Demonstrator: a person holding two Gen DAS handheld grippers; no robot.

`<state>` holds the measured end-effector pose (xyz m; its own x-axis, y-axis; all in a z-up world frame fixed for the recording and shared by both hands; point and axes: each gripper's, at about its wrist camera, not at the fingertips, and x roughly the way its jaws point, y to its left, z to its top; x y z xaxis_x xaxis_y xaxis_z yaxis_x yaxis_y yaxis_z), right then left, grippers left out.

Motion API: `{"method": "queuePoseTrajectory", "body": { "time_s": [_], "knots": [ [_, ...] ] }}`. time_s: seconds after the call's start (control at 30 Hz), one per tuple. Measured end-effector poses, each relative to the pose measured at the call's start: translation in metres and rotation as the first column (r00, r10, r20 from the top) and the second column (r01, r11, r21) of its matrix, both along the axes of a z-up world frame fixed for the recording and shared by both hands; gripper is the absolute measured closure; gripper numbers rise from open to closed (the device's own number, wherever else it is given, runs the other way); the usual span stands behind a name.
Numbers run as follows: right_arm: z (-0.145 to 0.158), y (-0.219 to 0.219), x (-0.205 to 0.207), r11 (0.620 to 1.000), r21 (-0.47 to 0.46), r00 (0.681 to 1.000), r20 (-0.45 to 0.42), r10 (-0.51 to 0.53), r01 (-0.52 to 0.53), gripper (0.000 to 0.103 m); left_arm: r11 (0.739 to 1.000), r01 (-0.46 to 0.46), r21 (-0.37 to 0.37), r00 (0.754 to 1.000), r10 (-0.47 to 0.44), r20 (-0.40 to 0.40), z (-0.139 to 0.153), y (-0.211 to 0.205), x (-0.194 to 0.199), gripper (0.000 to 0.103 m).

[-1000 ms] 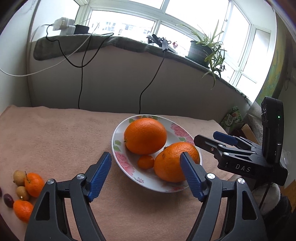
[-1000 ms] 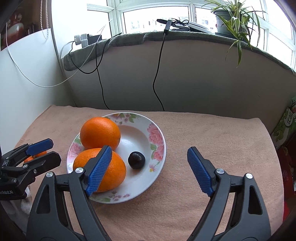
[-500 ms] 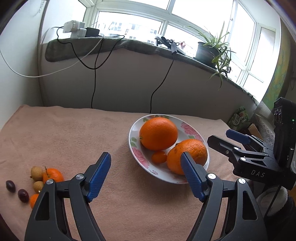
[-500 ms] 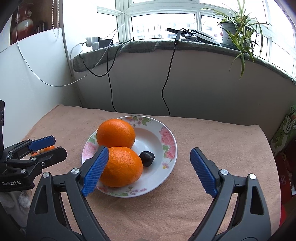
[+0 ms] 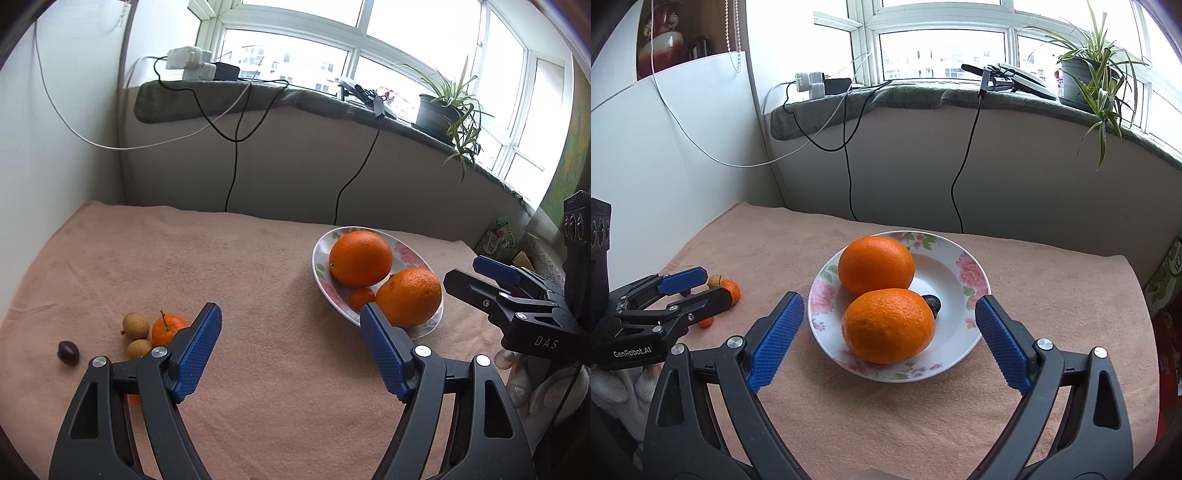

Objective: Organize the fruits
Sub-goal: 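Move both tools back to the two small mandarins on the towel, then close the right tool on the stemmed mandarin while the left tool grips the other mandarin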

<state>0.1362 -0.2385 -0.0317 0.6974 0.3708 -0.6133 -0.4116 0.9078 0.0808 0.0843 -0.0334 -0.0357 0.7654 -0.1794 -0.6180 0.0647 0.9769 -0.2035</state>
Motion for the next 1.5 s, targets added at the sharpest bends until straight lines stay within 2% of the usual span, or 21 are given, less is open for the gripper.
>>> {"method": "queuePoseTrajectory", "body": {
  "time_s": [0.33,0.5,0.63,0.73,0.93,1.0,1.1,1.27,1.5],
  "knots": [
    [-0.004,0.036,-0.008,0.995,0.008,0.995,-0.006,0.097,-0.097,0.007,0.995,-0.096,0.021,0.995,0.096,-0.008,-0.005,0.046,-0.031,0.025],
    [-0.007,0.058,-0.011,0.987,0.015,0.987,-0.021,0.158,-0.158,0.007,0.992,-0.125,-0.003,0.991,0.124,-0.044,-0.017,0.064,-0.043,0.026],
    [-0.009,0.078,-0.010,0.980,0.012,0.979,-0.036,0.201,-0.200,0.007,0.989,-0.145,-0.014,0.988,0.143,-0.064,-0.026,0.073,-0.048,0.027],
    [-0.013,0.093,-0.010,0.973,0.008,0.972,-0.048,0.231,-0.231,0.008,0.989,-0.147,-0.026,0.986,0.145,-0.082,-0.034,0.079,-0.048,0.033],
    [-0.025,0.122,-0.005,0.956,0.025,0.951,-0.102,0.293,-0.292,0.016,0.987,-0.151,-0.051,0.983,0.144,-0.109,-0.045,0.086,-0.046,0.039],
    [-0.030,0.132,-0.002,0.950,0.035,0.942,-0.124,0.312,-0.310,0.020,0.988,-0.147,-0.049,0.983,0.141,-0.117,-0.048,0.086,-0.045,0.045],
    [-0.038,0.146,0.002,0.943,0.037,0.931,-0.150,0.334,-0.332,0.023,0.987,-0.148,-0.061,0.982,0.140,-0.125,-0.051,0.088,-0.043,0.046],
    [-0.052,0.172,0.009,0.927,0.044,0.907,-0.198,0.373,-0.372,0.037,0.985,-0.151,-0.083,0.981,0.139,-0.133,-0.054,0.092,-0.039,0.046],
    [-0.070,0.196,0.022,0.920,0.065,0.885,-0.254,0.390,-0.387,0.048,0.985,-0.146,-0.089,0.981,0.132,-0.140,-0.058,0.093,-0.037,0.051]
  ]
}}
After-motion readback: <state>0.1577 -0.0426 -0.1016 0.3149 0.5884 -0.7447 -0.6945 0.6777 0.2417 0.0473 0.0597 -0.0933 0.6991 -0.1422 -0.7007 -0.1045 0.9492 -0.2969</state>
